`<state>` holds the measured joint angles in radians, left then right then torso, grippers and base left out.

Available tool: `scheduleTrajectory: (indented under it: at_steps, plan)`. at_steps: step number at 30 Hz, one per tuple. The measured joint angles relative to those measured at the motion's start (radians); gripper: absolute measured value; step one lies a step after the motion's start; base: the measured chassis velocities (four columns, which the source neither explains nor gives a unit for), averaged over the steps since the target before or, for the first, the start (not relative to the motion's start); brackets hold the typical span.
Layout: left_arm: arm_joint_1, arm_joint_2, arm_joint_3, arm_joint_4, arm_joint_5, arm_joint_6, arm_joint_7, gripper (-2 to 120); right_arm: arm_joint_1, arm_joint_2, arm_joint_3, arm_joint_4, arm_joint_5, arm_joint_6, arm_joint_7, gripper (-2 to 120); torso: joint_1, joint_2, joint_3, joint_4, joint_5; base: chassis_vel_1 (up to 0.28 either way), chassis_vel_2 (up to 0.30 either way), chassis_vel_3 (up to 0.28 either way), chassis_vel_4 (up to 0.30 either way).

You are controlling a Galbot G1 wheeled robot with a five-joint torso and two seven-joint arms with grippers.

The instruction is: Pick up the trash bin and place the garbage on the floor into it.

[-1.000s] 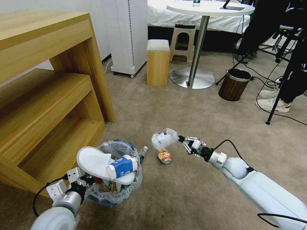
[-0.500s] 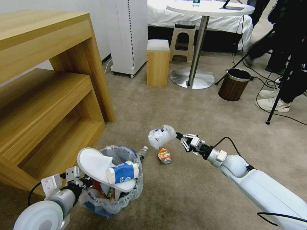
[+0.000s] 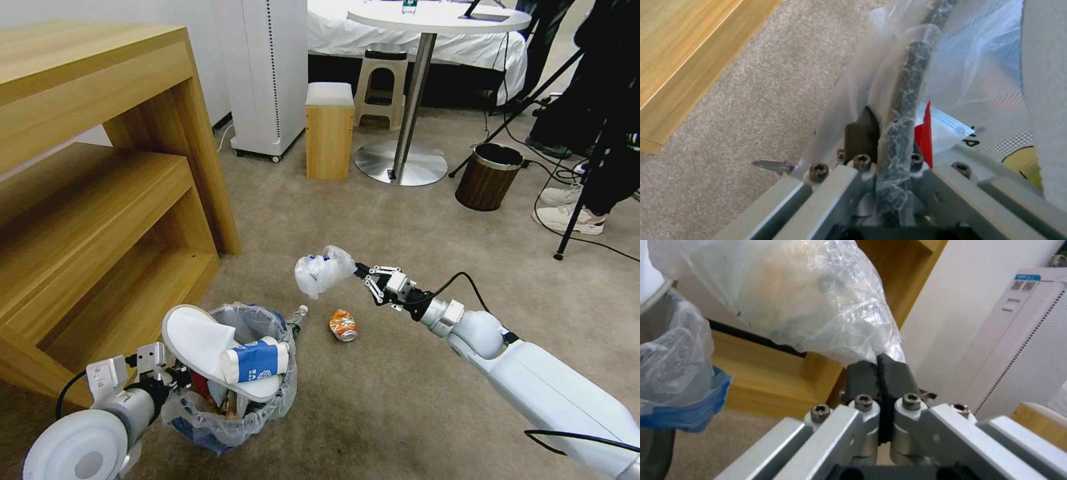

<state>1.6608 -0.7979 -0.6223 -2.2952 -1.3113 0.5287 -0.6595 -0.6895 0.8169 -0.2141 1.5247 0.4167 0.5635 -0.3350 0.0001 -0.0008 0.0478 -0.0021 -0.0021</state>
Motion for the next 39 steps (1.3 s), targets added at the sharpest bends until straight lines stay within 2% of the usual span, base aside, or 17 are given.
scheduleTrajectory:
  at_steps: [9,29,39]
  plan:
    - [-0.003,0.02,0.008,0.004,-0.01,-0.003,0.001,0,0.039,-0.012,-0.031,0.038,0.045,-0.004,-0.001,0,0.0,0.0,0.0,0.0,0.0001,0.0,0.0,0.0,0.0]
    - [-0.007,-0.004,0.011,0.007,0.003,-0.012,0.006,0,0.202,-0.016,-0.277,0.141,0.161,-0.011,-0.032,0,0.0,0.0,0.0,0.0,0.0,0.0,0.0,0.0,0.0]
    - [-0.005,-0.01,0.005,-0.009,0.003,-0.016,0.006,0,0.216,-0.011,-0.383,0.162,0.184,-0.029,-0.008,0,0.0,0.0,0.0,-0.0001,0.0002,0.0,0.0,0.0,0.0]
